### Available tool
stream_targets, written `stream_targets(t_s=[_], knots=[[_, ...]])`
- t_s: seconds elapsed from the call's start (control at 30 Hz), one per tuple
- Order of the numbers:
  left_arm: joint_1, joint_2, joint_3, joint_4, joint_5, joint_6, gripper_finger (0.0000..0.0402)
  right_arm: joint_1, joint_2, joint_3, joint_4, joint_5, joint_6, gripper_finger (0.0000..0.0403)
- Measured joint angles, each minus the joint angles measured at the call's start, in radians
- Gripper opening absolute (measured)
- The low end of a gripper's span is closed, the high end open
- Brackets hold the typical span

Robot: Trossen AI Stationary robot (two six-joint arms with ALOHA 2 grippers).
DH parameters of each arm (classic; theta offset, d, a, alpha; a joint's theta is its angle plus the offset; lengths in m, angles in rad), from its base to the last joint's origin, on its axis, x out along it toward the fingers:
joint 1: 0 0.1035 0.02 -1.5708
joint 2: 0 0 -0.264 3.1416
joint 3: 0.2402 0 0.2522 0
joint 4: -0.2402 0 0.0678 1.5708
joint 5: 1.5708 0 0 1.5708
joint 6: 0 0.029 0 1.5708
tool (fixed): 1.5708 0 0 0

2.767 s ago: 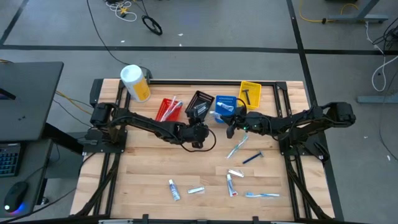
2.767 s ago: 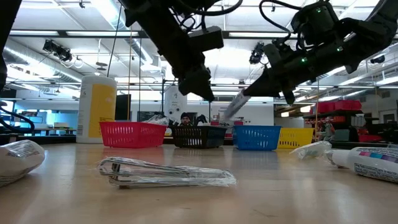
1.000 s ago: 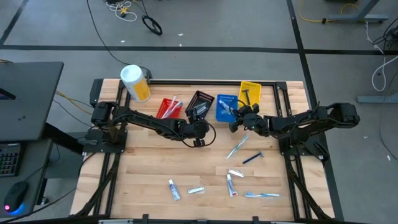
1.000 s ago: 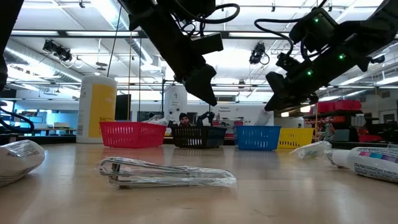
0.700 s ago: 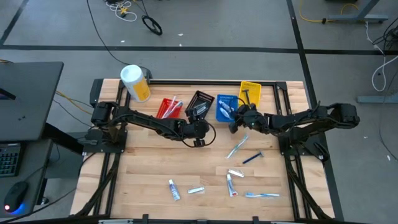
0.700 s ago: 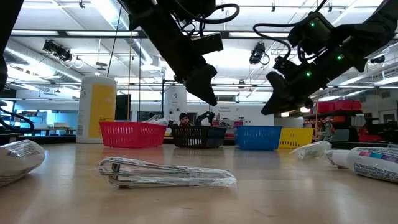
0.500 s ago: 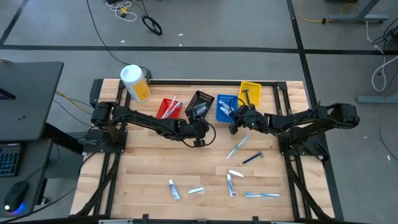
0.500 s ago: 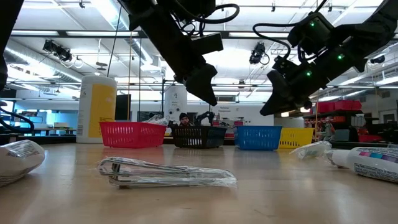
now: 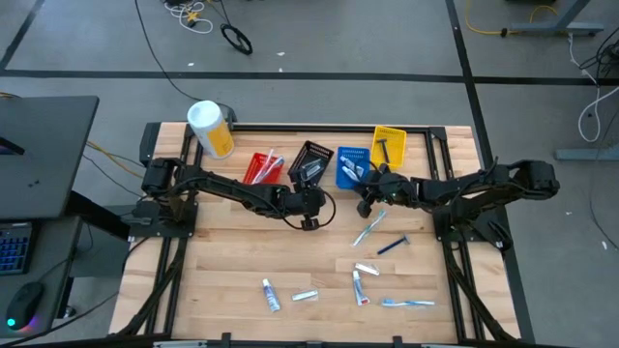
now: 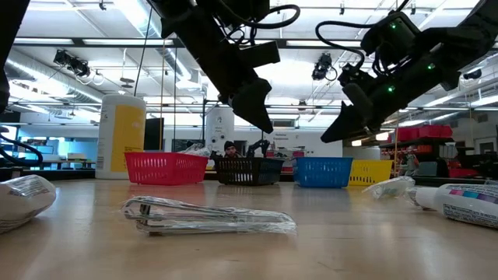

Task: Pick & Place Travel size toiletries
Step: Put the blue razor into the yellow bin

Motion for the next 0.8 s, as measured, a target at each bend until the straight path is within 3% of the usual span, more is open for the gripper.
stream_targets(t_s=[0.13, 0.23, 0.57, 0.8], knots=[[0.0, 0.0, 0.0, 0.0, 0.0, 0.0, 0.0189, 0.006, 0.0, 0.0, 0.0, -0.008, -0.015, 0.0056], [0.0, 0.0, 0.0, 0.0, 0.0, 0.0, 0.0189, 0.006, 0.0, 0.0, 0.003, -0.076, -0.028, 0.0056], [0.0, 0.0, 0.0, 0.0, -0.001, 0.0, 0.0189, 0.058, -0.007, 0.0, 0.004, -0.573, -0.163, 0.0056], [0.0, 0.0, 0.0, 0.0, -0.002, -0.019, 0.0189, 0.165, -0.023, 0.0, -0.032, -0.587, -0.165, 0.0056]])
